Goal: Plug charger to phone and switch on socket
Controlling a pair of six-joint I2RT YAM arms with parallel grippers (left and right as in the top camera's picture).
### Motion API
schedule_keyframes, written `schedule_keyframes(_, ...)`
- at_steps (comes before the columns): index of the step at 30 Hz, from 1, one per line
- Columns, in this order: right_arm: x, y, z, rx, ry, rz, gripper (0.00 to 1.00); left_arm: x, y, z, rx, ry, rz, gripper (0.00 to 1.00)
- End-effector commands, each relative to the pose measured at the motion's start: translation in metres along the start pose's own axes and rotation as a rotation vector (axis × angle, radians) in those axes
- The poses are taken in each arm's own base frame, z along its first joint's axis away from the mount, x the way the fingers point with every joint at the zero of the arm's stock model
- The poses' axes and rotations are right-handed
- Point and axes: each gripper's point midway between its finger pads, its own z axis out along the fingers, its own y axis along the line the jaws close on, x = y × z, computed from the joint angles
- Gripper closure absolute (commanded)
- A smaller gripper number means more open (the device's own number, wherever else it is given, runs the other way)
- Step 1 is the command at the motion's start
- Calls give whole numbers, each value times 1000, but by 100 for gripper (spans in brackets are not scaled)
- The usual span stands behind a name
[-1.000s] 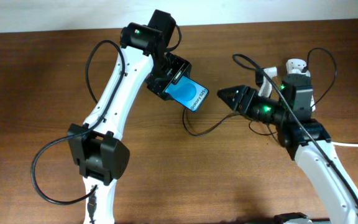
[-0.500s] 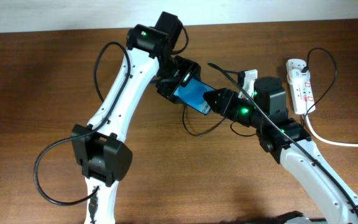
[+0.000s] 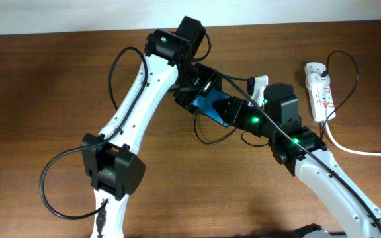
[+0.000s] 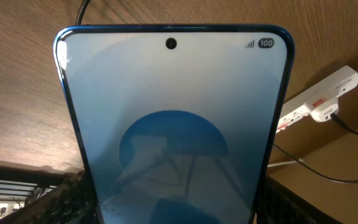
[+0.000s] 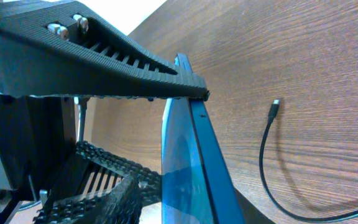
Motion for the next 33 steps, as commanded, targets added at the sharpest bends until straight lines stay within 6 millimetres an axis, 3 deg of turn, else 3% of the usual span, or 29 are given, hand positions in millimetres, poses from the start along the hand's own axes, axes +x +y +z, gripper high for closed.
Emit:
schedule_keyframes(1, -4, 5, 1, 1, -16, -22, 60, 7, -6, -7, 29, 23, -5, 100)
schedule_keyframes(9, 4, -11, 21, 16, 39, 3, 60, 7, -6, -7, 29, 22, -5, 100)
schedule_keyframes(15, 2, 10, 21, -81, 46, -31, 64, 7, -6, -7, 29, 22, -6, 100)
schedule_keyframes(22, 7, 10, 20, -85, 70, -24, 65, 7, -6, -7, 30, 23, -6, 100)
schedule_keyframes(29, 7, 9, 20, -84, 74, -22, 79, 6, -6, -7, 30, 22, -6, 100)
schedule_keyframes(33, 8, 10, 20, -86, 76, -22, 95, 7, -6, -7, 30, 22, -7, 100)
